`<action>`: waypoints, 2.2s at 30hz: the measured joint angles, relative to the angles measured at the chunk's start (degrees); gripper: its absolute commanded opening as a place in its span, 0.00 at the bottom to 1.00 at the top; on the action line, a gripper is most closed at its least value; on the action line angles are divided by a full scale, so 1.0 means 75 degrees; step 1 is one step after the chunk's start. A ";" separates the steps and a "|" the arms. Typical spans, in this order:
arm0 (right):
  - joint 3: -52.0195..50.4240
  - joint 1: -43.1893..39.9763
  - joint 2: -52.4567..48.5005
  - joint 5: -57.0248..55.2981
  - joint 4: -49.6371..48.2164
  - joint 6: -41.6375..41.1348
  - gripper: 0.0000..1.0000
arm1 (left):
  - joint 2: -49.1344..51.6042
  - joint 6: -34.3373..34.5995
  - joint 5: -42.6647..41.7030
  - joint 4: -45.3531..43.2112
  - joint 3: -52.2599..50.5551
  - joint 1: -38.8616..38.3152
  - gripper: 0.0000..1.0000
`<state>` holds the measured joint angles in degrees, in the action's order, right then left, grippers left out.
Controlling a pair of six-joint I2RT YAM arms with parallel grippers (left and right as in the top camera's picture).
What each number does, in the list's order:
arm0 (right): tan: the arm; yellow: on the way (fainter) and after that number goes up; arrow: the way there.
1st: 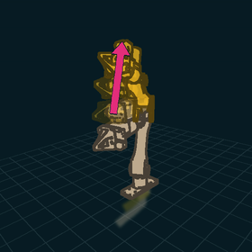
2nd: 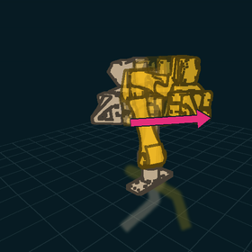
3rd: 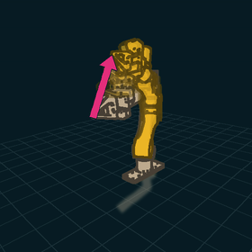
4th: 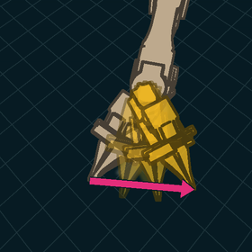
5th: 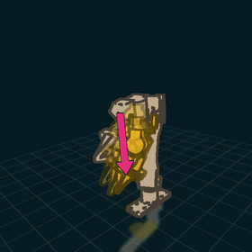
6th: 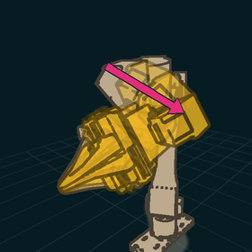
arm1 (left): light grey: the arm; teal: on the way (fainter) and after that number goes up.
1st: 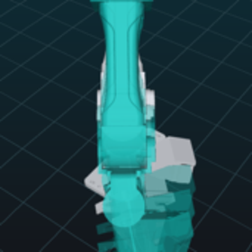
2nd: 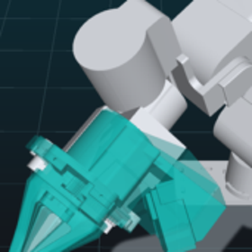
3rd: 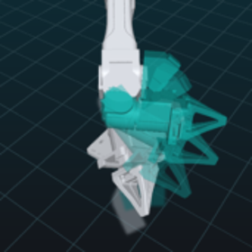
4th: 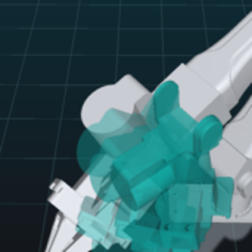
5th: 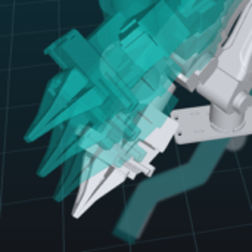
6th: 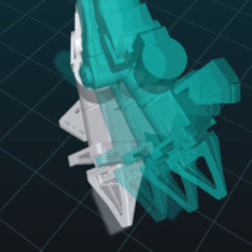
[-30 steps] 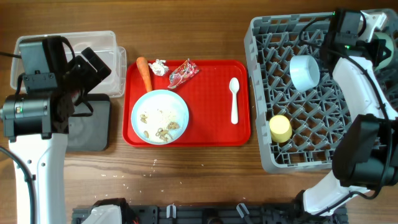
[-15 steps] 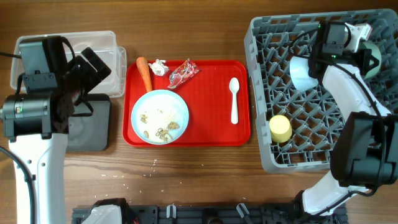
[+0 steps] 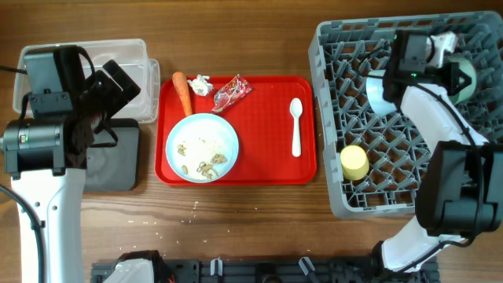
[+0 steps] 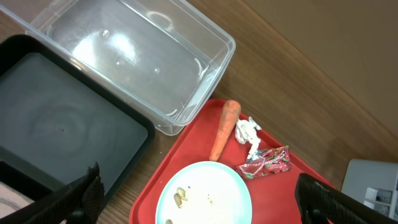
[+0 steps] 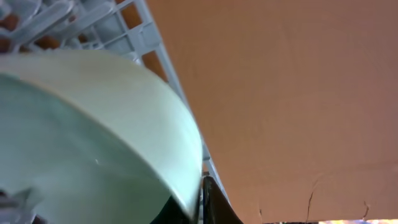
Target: Sort waste into correct bins and load items into the dishwasher rack
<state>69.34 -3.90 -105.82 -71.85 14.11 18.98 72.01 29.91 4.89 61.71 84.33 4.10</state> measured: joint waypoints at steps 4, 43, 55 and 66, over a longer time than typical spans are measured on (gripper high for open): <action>-0.0251 0.0003 -0.0006 0.0017 0.0044 0.0052 0.76 | 0.0000 0.0000 0.0000 0.0000 0.0000 0.0000 1.00; 0.1539 0.3745 -0.1649 0.9626 0.4794 -0.6070 0.17 | 0.0000 0.0000 0.0000 -0.0006 0.0000 0.0000 1.00; 0.2250 0.3637 -0.0227 0.9719 0.4809 -0.5426 0.07 | 0.0000 0.0000 0.0000 0.0000 0.0000 0.0000 1.00; 0.2573 0.1985 0.0836 0.9308 0.4969 -0.3561 0.12 | 0.0000 0.0000 0.0000 0.0000 0.0000 0.0000 1.00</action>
<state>88.64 10.98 -99.55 -2.04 51.37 -7.73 72.01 29.91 4.89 61.71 84.33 4.10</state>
